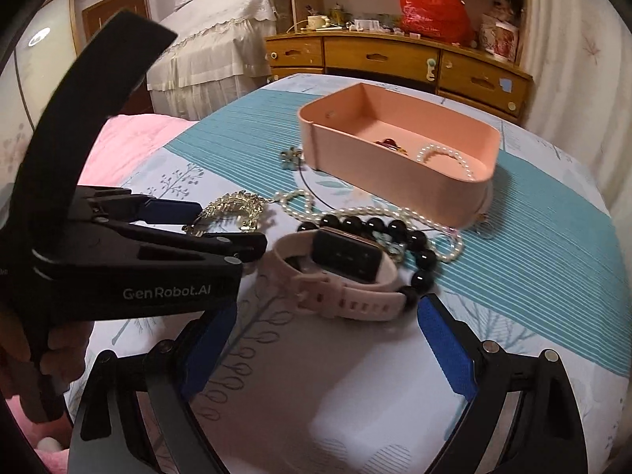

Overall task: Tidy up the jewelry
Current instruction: 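Grasp the gold leaf hair clip with the left tool while the right tool grasps the pink watch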

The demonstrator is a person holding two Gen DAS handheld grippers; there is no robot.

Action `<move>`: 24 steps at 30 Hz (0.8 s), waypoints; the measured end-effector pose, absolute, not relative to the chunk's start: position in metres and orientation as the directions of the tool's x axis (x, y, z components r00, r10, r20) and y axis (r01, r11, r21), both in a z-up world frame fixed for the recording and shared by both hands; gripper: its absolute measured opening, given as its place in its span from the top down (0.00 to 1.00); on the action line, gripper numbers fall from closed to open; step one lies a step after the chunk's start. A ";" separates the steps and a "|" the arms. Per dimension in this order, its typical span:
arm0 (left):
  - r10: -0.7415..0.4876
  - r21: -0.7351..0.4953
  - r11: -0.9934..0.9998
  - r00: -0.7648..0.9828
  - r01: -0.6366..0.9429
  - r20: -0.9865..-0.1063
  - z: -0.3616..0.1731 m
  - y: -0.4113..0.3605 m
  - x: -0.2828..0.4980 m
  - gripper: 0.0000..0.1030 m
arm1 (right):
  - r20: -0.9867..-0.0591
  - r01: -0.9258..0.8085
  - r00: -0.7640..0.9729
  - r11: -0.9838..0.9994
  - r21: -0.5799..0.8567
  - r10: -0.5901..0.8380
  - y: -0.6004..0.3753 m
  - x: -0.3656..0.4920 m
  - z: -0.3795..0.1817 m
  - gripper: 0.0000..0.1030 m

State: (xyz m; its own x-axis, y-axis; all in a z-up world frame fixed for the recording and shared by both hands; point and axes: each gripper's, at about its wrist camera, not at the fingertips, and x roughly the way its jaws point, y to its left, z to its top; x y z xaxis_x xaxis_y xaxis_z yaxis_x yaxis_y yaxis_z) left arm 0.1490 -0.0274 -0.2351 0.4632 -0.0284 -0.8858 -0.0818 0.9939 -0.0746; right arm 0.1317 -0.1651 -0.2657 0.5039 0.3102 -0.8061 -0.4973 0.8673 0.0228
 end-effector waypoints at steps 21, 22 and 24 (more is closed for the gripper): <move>-0.025 -0.133 0.977 0.535 -0.164 -0.845 -0.198 0.006 0.111 0.36 | -0.793 -0.428 0.550 0.904 0.000 0.261 -0.150 0.168 -0.276 0.35; -0.027 -0.139 0.976 0.540 -0.167 -0.841 -0.197 0.007 0.110 0.36 | -0.794 -0.428 0.549 0.904 0.000 0.260 -0.149 0.168 -0.276 0.36; -0.032 -0.151 0.973 0.544 -0.176 -0.839 -0.195 0.011 0.108 0.35 | -0.796 -0.428 0.549 0.904 -0.007 0.254 -0.148 0.169 -0.276 0.38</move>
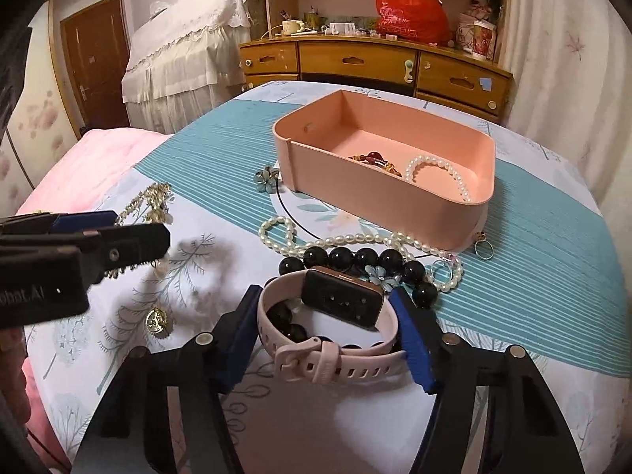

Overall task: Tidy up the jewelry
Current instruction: 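Grasp the gold leaf hair clip with the left tool while the right tool grasps the pink watch, then carry the hair clip and watch into the pink box and release both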

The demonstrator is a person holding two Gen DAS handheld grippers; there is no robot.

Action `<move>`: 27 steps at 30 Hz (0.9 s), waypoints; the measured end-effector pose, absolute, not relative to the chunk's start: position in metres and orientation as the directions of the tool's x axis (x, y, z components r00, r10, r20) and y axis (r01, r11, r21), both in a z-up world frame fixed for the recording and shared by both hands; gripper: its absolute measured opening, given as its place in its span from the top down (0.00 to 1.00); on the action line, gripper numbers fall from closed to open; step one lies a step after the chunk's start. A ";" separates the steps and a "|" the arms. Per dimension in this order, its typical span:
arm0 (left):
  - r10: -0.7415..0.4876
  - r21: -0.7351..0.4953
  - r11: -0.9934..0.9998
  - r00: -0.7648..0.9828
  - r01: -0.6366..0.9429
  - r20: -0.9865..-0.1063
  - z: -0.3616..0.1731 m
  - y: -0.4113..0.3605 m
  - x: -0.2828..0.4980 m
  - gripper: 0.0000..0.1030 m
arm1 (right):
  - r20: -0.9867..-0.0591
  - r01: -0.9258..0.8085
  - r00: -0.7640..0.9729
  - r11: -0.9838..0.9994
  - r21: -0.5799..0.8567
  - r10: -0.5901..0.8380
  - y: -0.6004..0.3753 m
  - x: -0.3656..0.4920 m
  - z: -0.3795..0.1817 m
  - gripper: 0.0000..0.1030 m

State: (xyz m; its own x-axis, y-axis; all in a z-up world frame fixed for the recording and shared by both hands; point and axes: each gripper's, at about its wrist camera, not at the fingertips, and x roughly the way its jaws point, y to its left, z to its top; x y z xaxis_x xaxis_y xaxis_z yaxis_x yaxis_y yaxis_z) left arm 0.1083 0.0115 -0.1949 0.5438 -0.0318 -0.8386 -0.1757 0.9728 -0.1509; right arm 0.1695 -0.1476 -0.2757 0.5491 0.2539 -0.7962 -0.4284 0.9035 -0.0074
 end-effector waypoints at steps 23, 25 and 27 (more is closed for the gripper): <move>-0.211 -0.223 0.974 0.567 0.048 -0.797 -0.152 0.022 0.178 0.35 | -0.767 -0.245 0.607 0.967 0.072 0.210 -0.153 0.179 -0.207 0.45; -0.231 -0.228 0.971 0.571 0.077 -0.788 -0.146 0.022 0.190 0.35 | -0.749 -0.222 0.631 0.972 0.072 0.200 -0.152 0.185 -0.197 0.45; -0.246 -0.231 0.968 0.575 0.100 -0.780 -0.142 0.020 0.204 0.35 | -0.732 -0.202 0.655 0.977 0.074 0.190 -0.152 0.191 -0.187 0.45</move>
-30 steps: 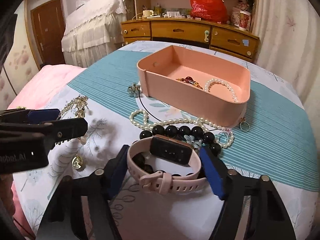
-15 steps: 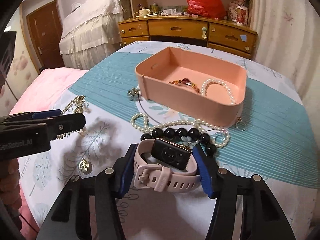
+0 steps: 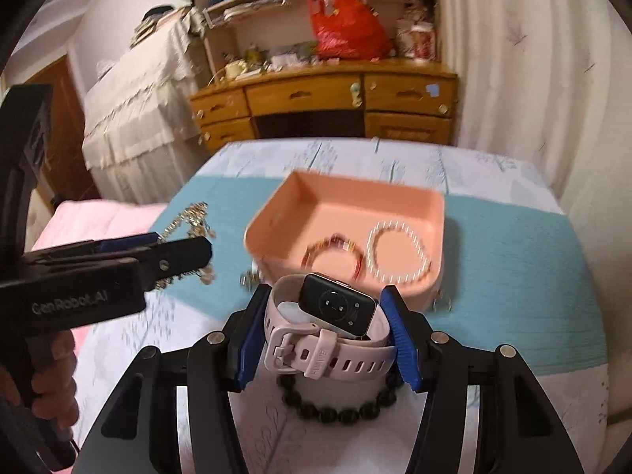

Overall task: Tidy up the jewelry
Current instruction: 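Carry the hair clip and watch into the pink box and release both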

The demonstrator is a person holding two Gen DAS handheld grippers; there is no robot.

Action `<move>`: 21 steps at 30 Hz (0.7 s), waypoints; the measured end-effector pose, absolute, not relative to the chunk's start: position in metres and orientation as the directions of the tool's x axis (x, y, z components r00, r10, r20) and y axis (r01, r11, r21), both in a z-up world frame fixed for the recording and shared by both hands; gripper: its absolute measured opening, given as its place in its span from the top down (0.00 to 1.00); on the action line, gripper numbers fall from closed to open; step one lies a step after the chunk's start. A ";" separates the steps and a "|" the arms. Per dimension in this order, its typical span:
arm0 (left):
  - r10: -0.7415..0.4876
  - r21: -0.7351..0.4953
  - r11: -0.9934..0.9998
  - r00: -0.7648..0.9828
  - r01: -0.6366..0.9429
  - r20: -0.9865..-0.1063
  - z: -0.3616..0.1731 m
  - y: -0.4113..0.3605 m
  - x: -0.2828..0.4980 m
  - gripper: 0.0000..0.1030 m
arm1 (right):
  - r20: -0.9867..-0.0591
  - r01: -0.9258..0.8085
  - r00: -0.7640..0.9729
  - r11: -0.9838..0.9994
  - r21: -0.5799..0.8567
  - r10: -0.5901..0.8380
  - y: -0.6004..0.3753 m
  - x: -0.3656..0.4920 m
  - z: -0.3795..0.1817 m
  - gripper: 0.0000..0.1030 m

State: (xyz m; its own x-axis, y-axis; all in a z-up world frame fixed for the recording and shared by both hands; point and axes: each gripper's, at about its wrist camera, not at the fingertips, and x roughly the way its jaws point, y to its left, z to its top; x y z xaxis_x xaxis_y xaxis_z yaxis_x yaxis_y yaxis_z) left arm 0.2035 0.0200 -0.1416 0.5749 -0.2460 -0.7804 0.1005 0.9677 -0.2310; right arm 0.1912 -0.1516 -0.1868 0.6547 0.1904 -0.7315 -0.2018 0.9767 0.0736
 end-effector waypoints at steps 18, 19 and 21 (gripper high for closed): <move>-0.390 -0.356 0.918 0.547 0.172 -0.741 -0.158 0.004 0.303 0.24 | -0.722 -0.024 0.688 0.996 0.081 0.075 -0.171 0.256 -0.187 0.23; -0.411 -0.380 0.909 0.537 0.174 -0.737 -0.159 0.005 0.305 0.19 | -0.730 -0.024 0.680 0.996 0.081 0.075 -0.172 0.258 -0.188 0.16; -0.412 -0.393 0.906 0.543 0.158 -0.732 -0.159 0.006 0.304 0.17 | -0.729 -0.020 0.682 0.998 0.063 0.060 -0.174 0.259 -0.187 0.15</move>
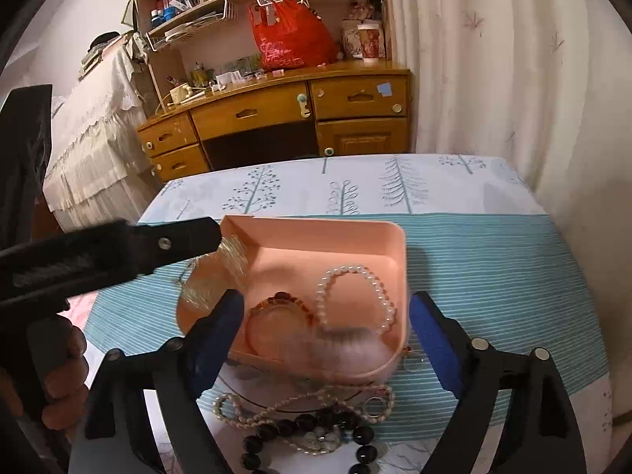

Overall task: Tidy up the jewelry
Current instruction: 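Carry the hair clip and watch into the pink box and release both, then grasp the gold coin pendant with the left tool while the right tool grasps the black bead bracelet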

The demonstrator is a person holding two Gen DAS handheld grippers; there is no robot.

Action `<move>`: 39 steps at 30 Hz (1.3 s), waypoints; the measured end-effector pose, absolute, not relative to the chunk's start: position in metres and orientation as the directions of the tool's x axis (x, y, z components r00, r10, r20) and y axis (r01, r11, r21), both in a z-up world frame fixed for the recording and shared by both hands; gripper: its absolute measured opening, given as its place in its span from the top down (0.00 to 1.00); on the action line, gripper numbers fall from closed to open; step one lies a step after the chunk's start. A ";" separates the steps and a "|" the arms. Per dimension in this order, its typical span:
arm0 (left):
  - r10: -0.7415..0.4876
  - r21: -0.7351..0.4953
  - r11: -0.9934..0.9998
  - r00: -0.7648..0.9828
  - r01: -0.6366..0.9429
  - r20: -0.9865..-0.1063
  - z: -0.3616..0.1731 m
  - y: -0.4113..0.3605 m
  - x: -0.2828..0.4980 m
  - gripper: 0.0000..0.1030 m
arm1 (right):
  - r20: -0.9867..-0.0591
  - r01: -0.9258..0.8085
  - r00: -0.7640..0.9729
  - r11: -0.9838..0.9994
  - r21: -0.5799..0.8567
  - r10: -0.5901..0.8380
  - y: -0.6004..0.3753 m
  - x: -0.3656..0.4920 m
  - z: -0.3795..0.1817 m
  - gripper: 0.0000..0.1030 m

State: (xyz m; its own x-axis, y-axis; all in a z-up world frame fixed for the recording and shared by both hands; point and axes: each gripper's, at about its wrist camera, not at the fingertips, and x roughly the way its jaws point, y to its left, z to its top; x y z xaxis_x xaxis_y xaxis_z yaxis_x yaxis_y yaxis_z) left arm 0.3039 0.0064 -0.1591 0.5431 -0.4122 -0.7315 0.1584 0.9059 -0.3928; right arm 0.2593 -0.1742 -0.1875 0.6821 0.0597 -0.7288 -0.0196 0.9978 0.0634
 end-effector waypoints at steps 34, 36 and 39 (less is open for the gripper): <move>-0.134 -0.087 0.980 0.265 0.182 -0.955 -0.215 0.048 0.156 0.17 | -0.846 0.164 0.533 0.979 0.122 0.016 -0.174 0.134 -0.256 0.10; -0.155 -0.102 0.970 0.240 0.220 -0.958 -0.217 0.044 0.146 0.17 | -0.846 0.200 0.533 0.967 0.158 0.028 -0.175 0.130 -0.262 0.13; -0.213 -0.132 0.939 0.235 0.317 -0.948 -0.216 0.035 0.130 0.17 | -0.844 0.232 0.536 0.957 0.173 0.022 -0.176 0.127 -0.266 0.25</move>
